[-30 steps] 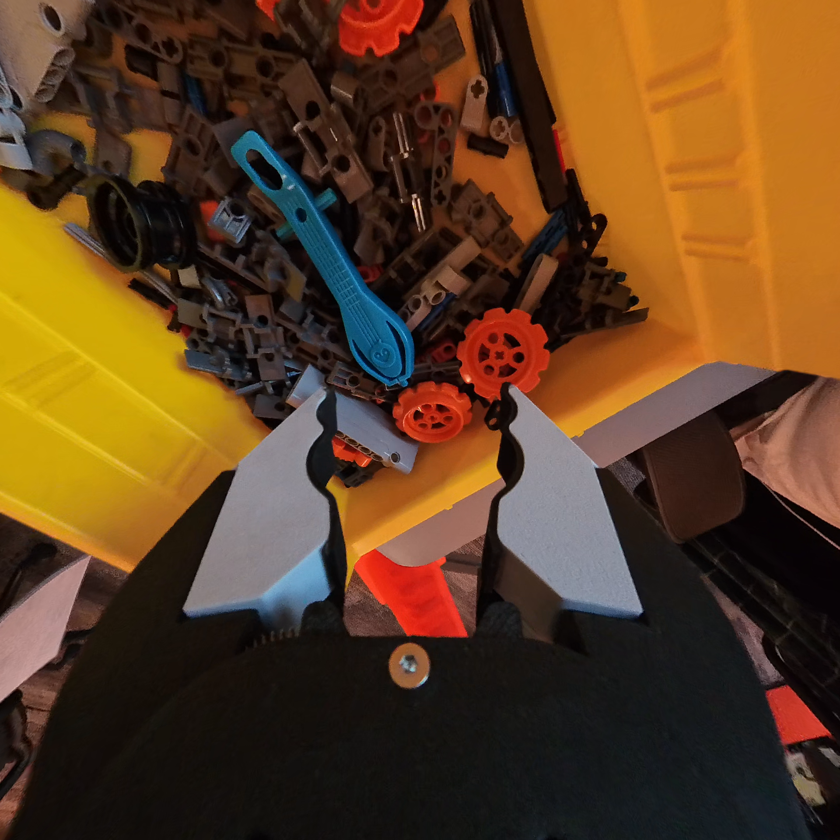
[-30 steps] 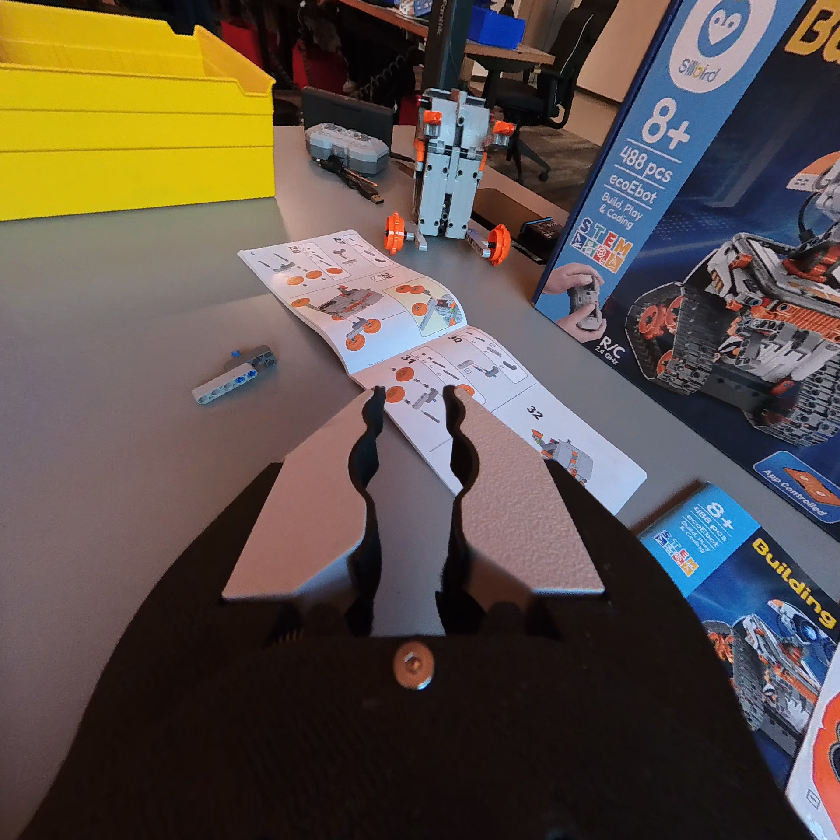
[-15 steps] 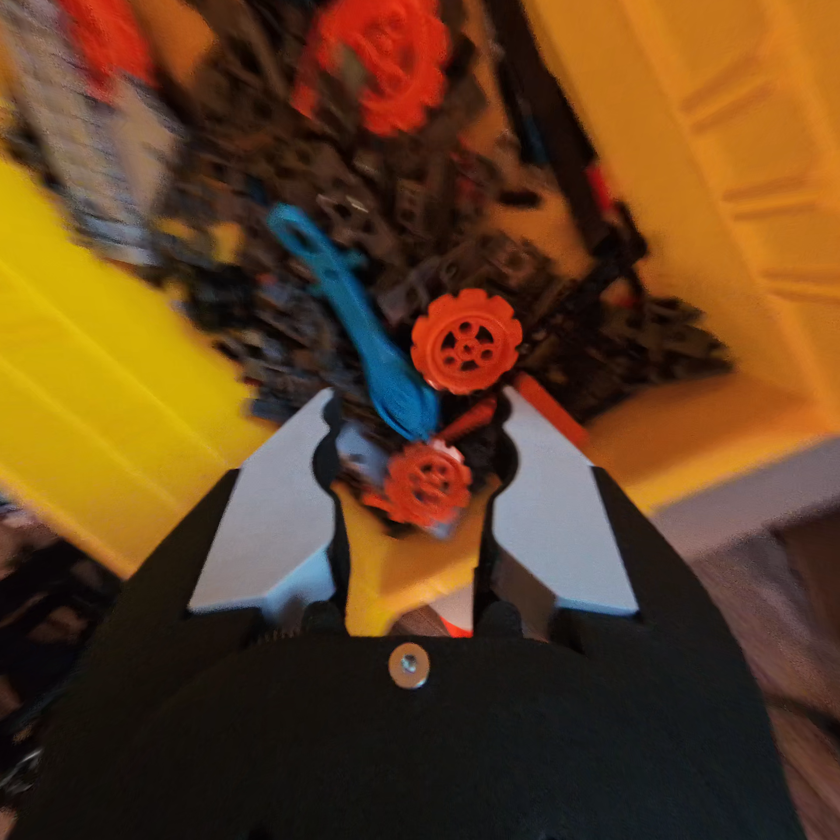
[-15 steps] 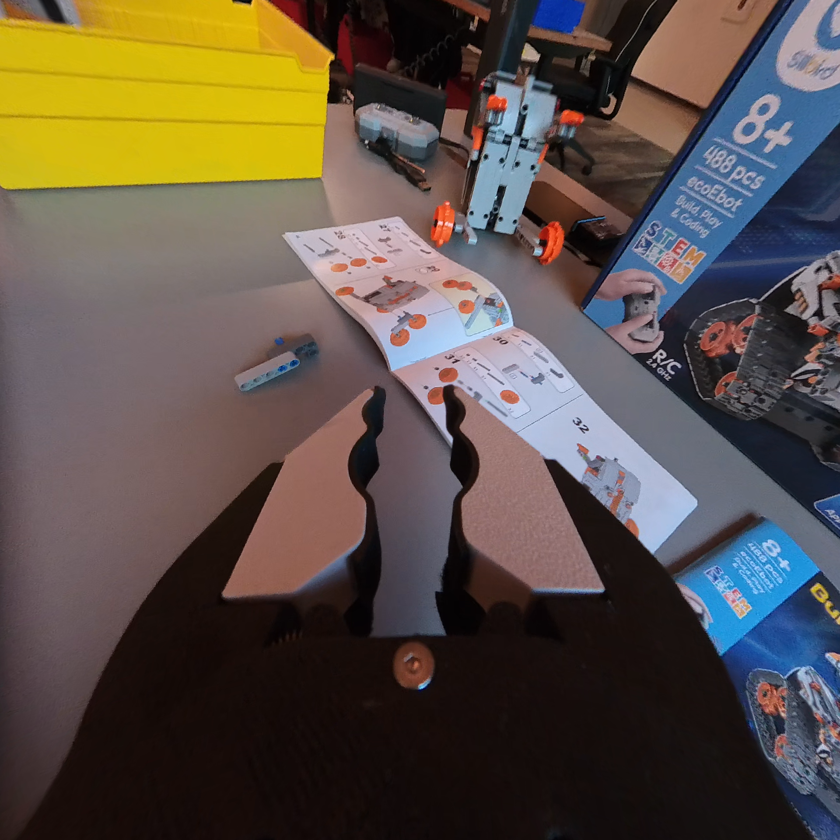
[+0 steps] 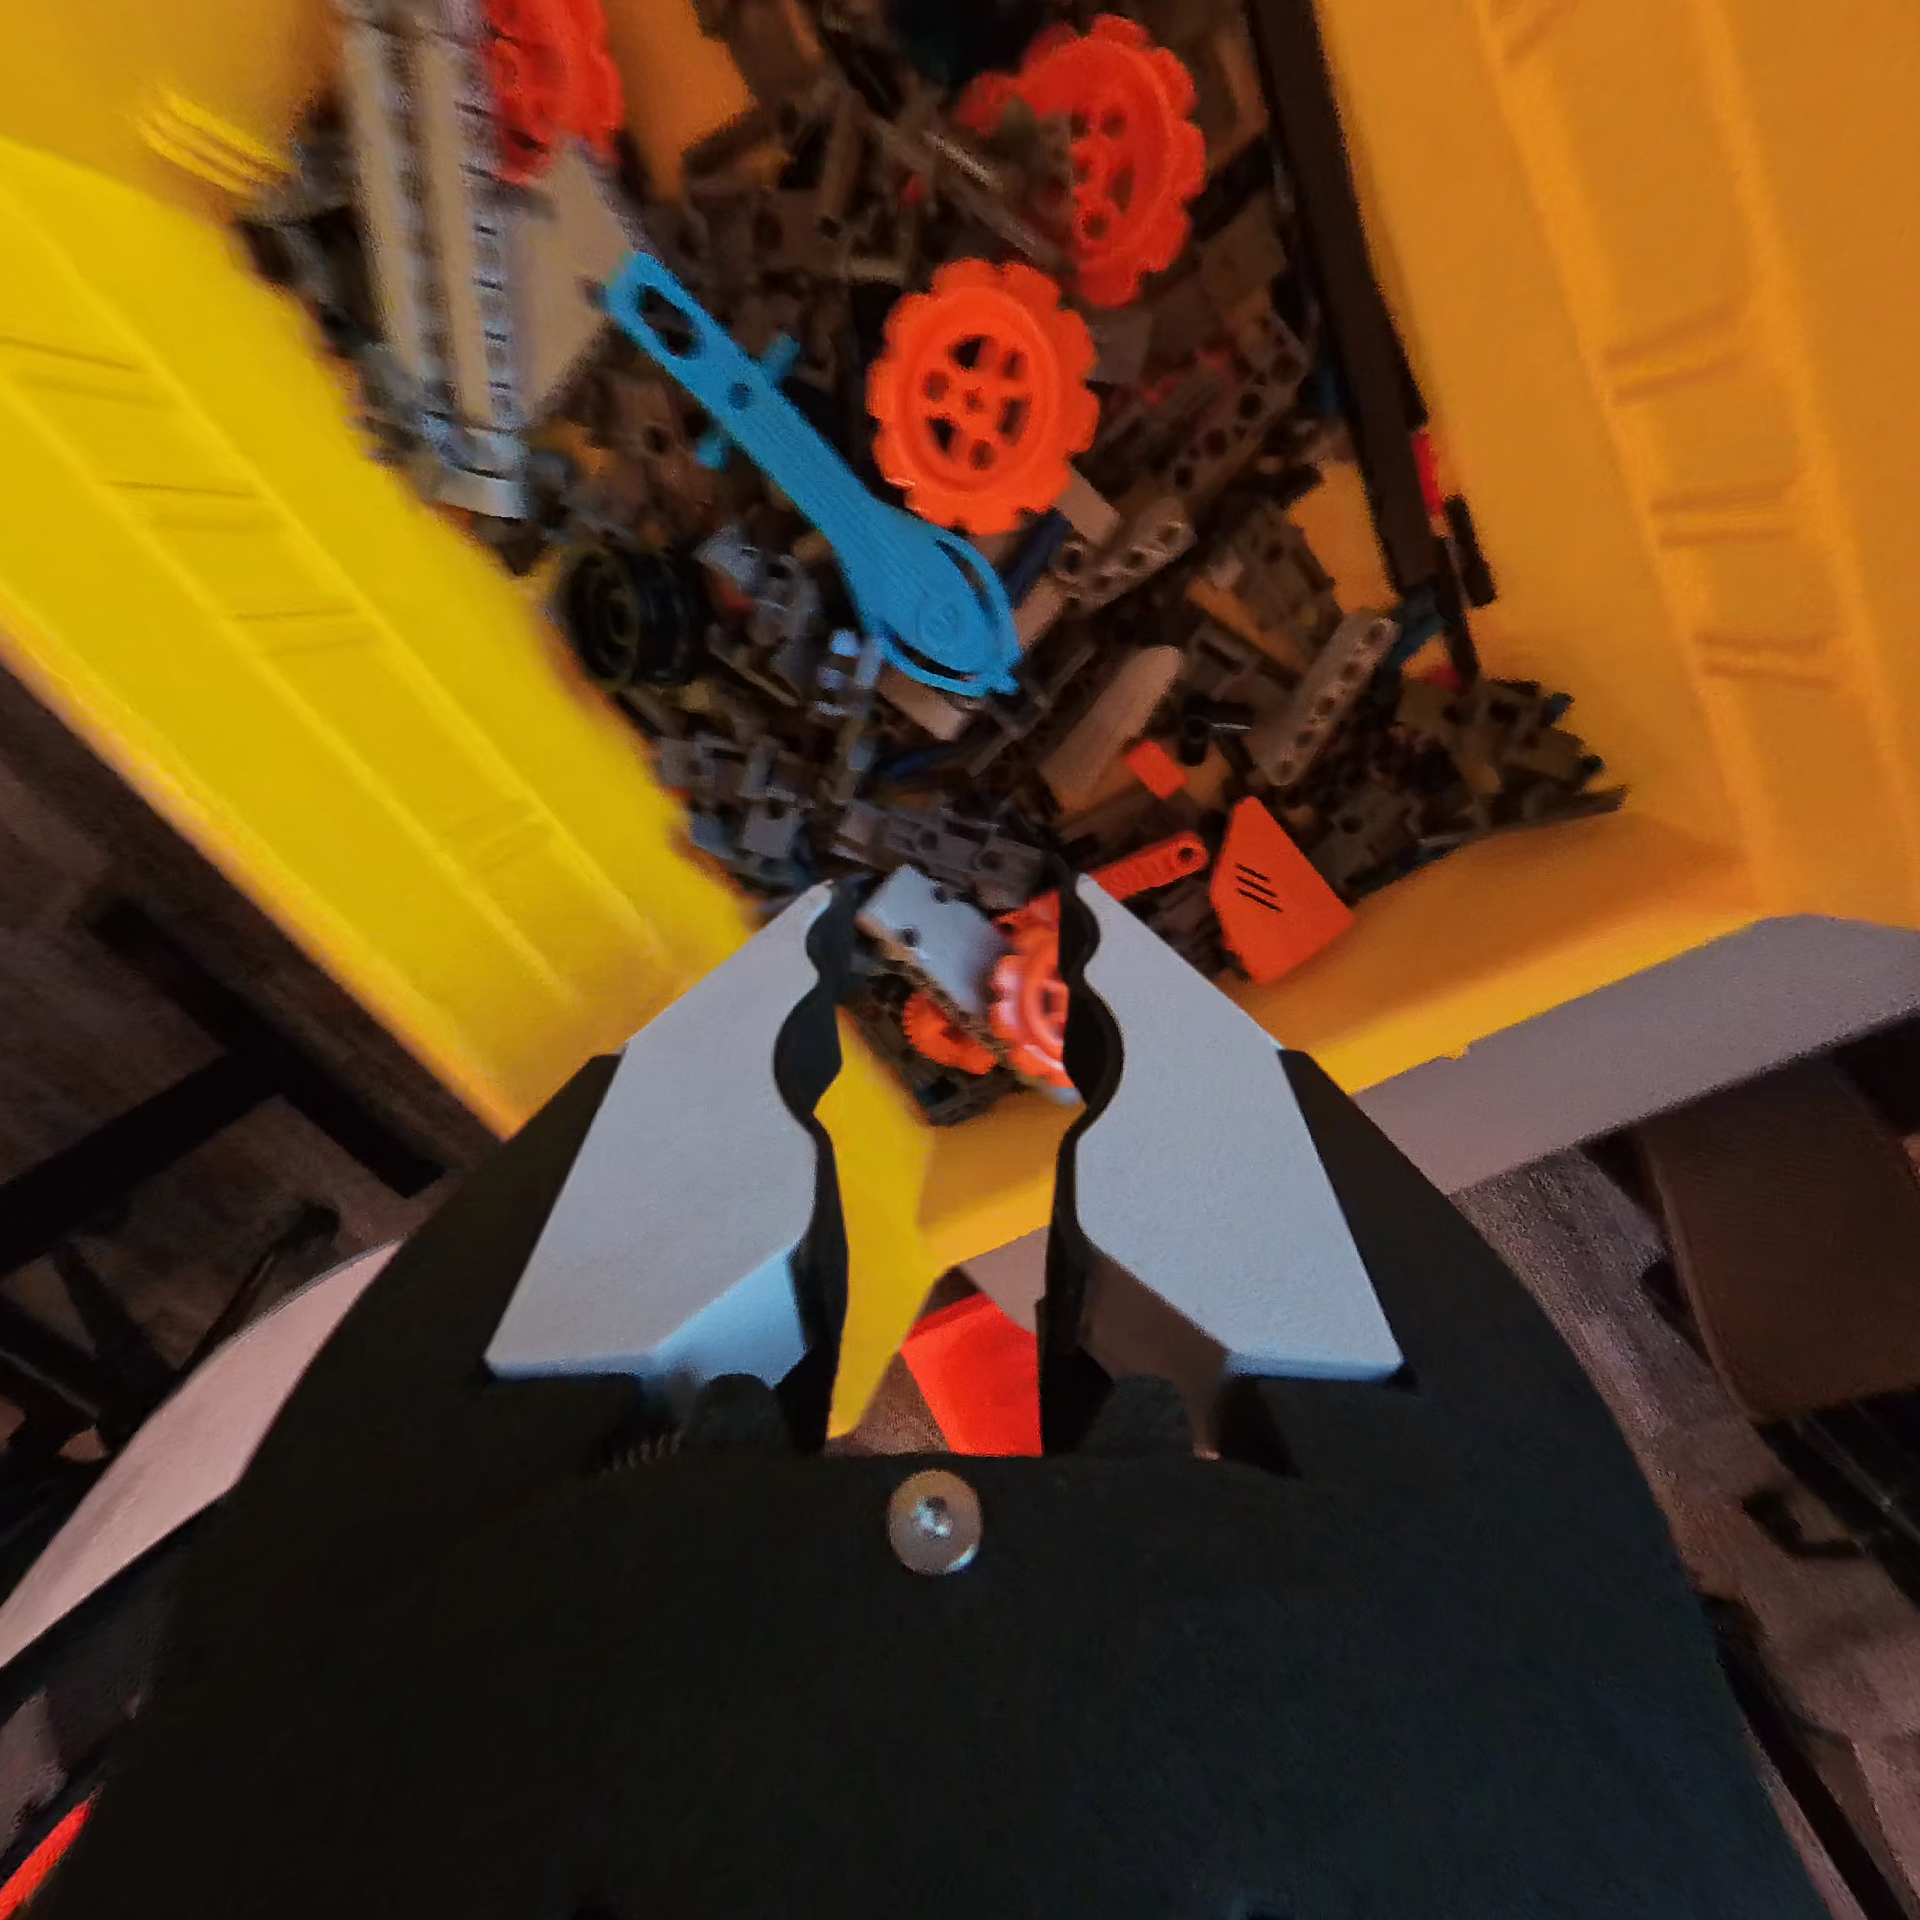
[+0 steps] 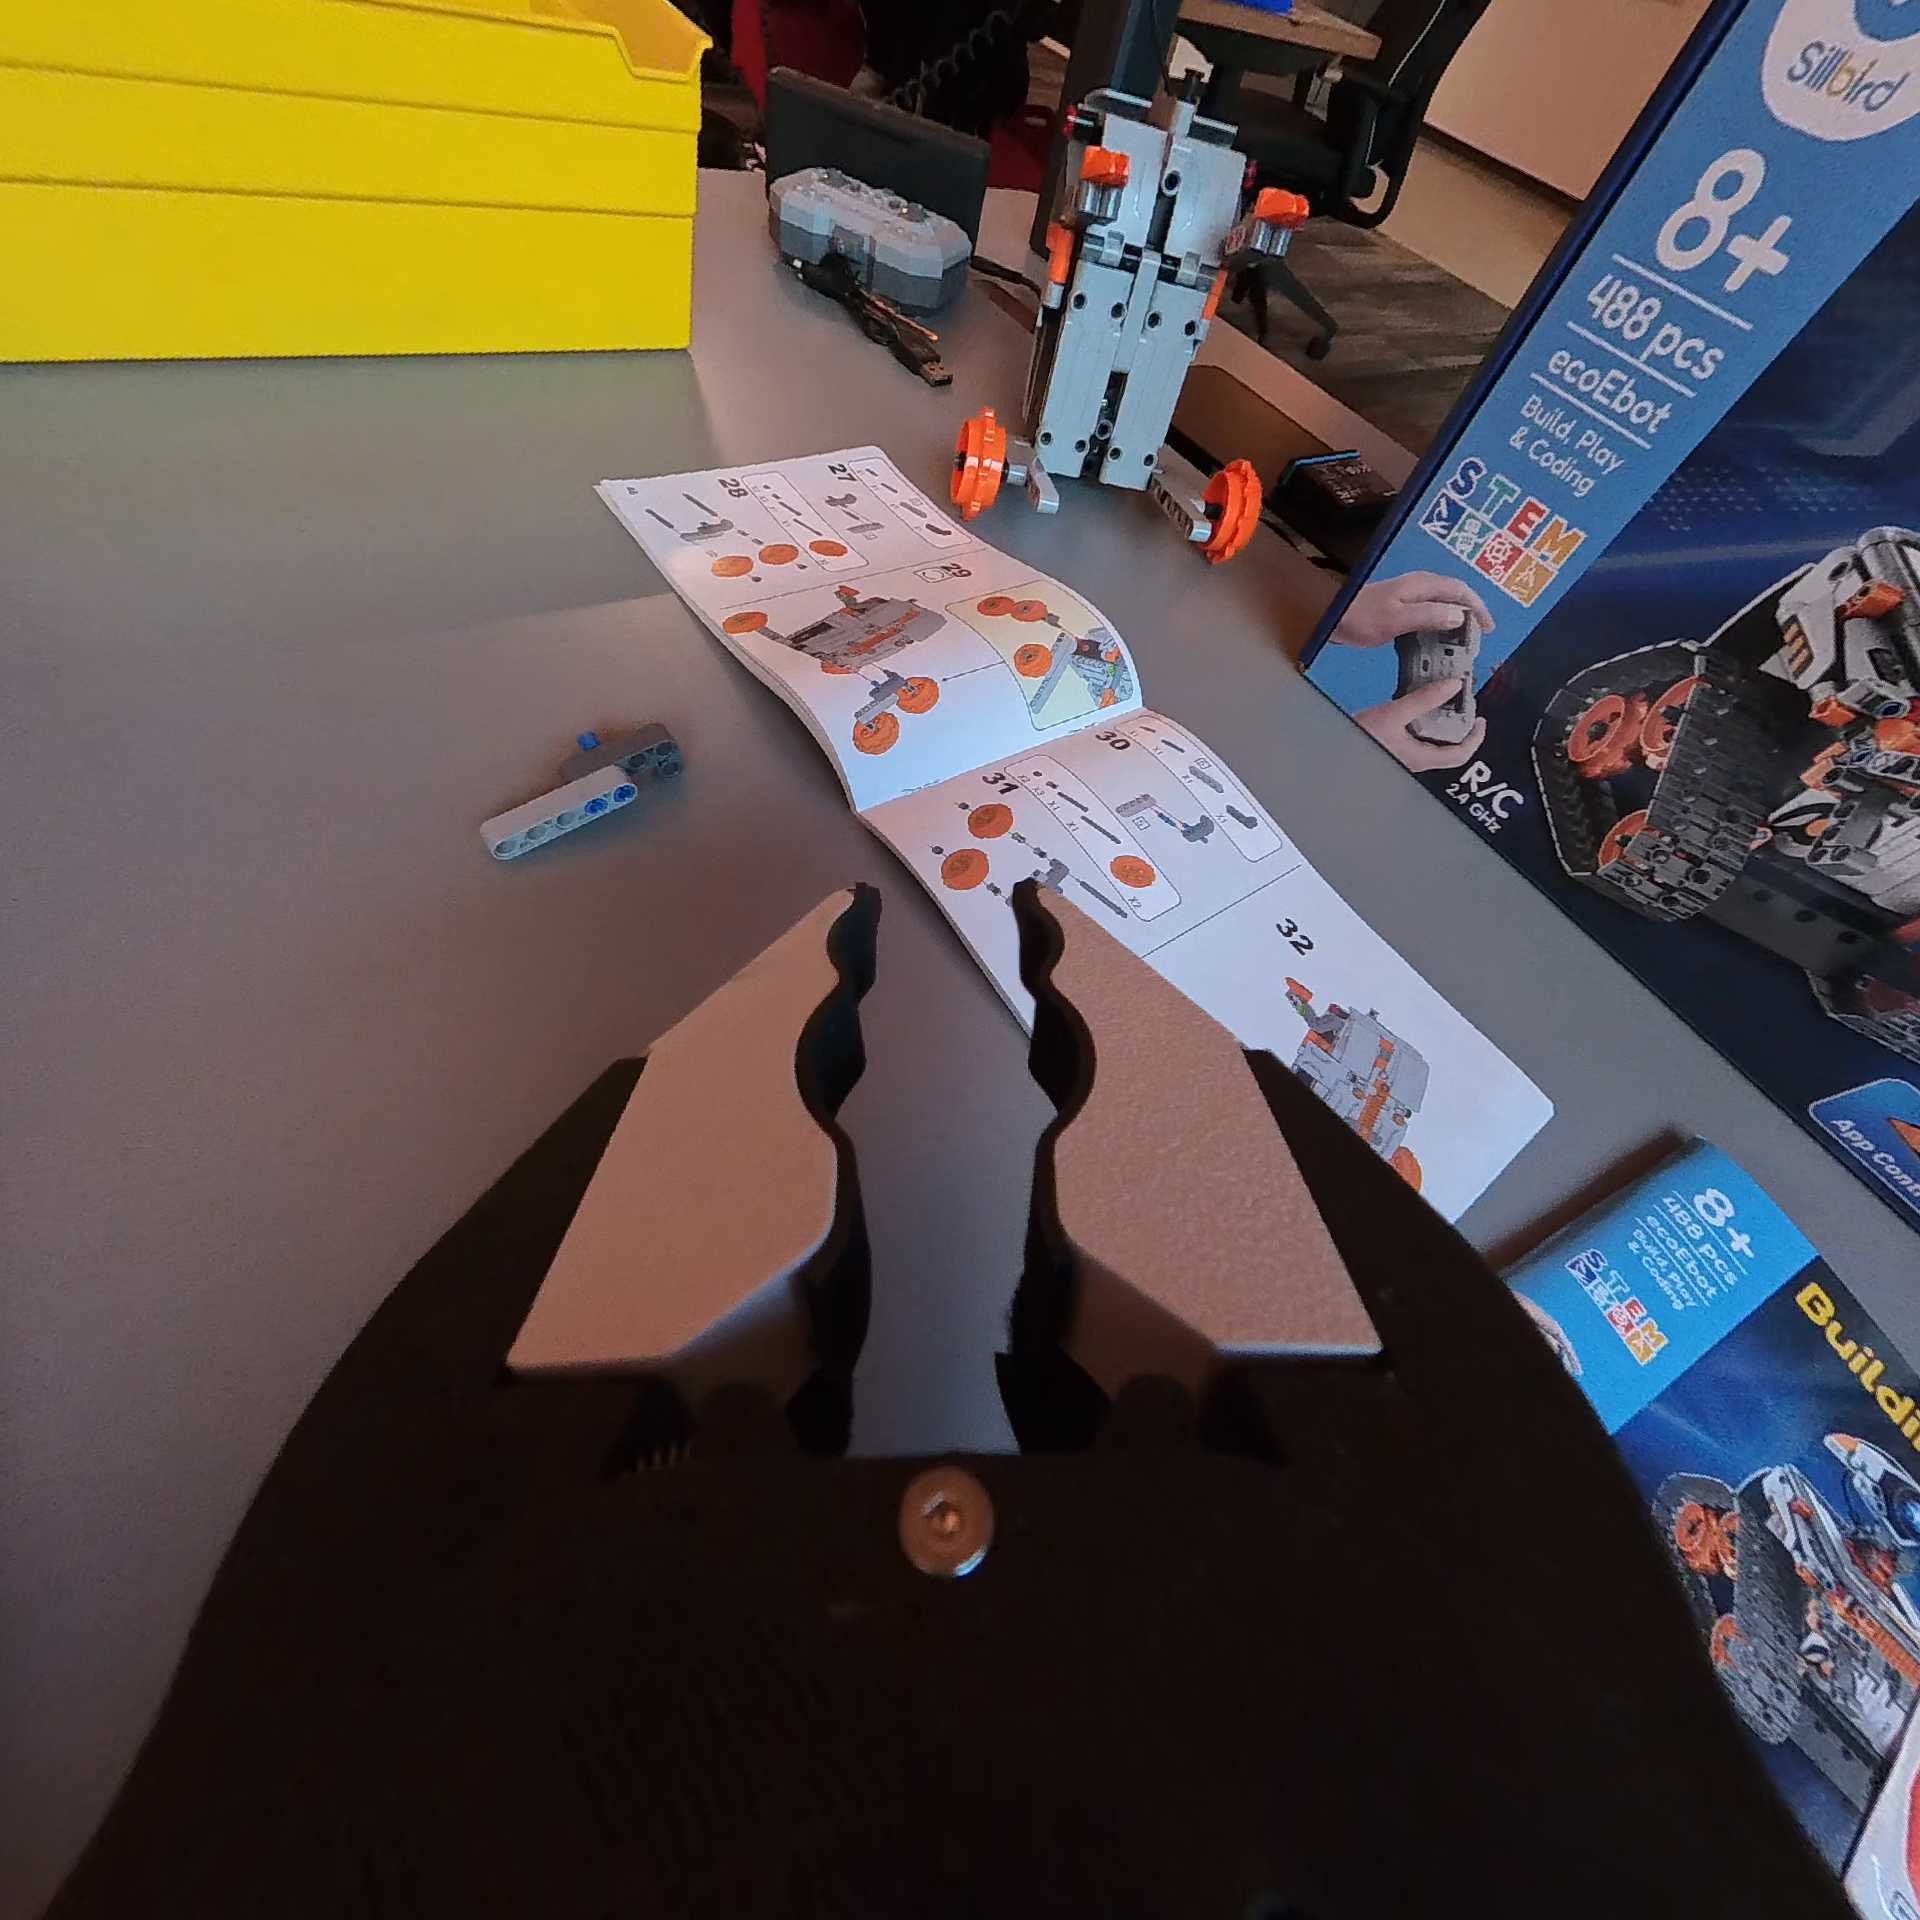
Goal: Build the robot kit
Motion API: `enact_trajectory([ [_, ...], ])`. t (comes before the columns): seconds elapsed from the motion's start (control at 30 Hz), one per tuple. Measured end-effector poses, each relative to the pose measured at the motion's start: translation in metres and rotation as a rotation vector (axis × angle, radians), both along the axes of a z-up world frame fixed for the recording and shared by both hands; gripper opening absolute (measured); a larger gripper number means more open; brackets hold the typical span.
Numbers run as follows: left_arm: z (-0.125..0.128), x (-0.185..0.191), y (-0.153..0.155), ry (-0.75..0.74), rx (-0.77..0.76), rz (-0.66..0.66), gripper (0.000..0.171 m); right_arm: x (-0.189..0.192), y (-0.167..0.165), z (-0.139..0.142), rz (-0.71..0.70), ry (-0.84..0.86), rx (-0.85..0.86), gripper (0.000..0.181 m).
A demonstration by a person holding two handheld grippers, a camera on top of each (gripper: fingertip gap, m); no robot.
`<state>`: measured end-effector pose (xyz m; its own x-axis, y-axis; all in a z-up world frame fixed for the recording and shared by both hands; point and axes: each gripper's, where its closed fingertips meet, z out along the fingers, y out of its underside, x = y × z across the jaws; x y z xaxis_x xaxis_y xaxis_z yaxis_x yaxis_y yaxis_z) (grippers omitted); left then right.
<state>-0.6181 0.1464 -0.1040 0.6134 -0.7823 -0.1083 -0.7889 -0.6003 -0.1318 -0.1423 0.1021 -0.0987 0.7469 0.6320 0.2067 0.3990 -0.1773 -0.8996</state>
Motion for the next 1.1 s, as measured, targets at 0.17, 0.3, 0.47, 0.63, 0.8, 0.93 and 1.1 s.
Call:
enact_trajectory([
  [0.17,-0.045,0.001,-0.013,0.064,-0.141,0.006,0.051,0.000,0.001,-0.005,-0.003,0.002,-0.022,0.026],
  [0.3,-0.020,0.044,0.036,-0.139,0.043,0.068,0.035,0.003,0.002,-0.009,-0.018,-0.005,-0.028,0.026],
  [0.47,-0.008,0.026,-0.002,-0.070,-0.126,-0.042,0.038,0.006,0.005,-0.018,-0.022,-0.014,-0.060,0.026],
  [0.63,-0.029,0.015,-0.044,0.000,-0.227,-0.315,0.026,0.007,0.007,-0.019,-0.031,-0.012,-0.065,0.026],
  [0.8,-0.037,0.018,-0.033,0.019,-0.148,-0.423,0.020,0.011,0.009,-0.021,-0.051,-0.008,-0.067,0.026],
  [0.93,-0.044,0.018,-0.022,0.021,-0.140,-0.500,0.000,0.015,0.011,-0.022,-0.068,-0.005,-0.076,0.026],
  [1.1,-0.053,0.020,-0.025,0.010,-0.205,-0.532,0.000,0.019,0.012,-0.023,-0.081,-0.009,-0.077,0.026],
])
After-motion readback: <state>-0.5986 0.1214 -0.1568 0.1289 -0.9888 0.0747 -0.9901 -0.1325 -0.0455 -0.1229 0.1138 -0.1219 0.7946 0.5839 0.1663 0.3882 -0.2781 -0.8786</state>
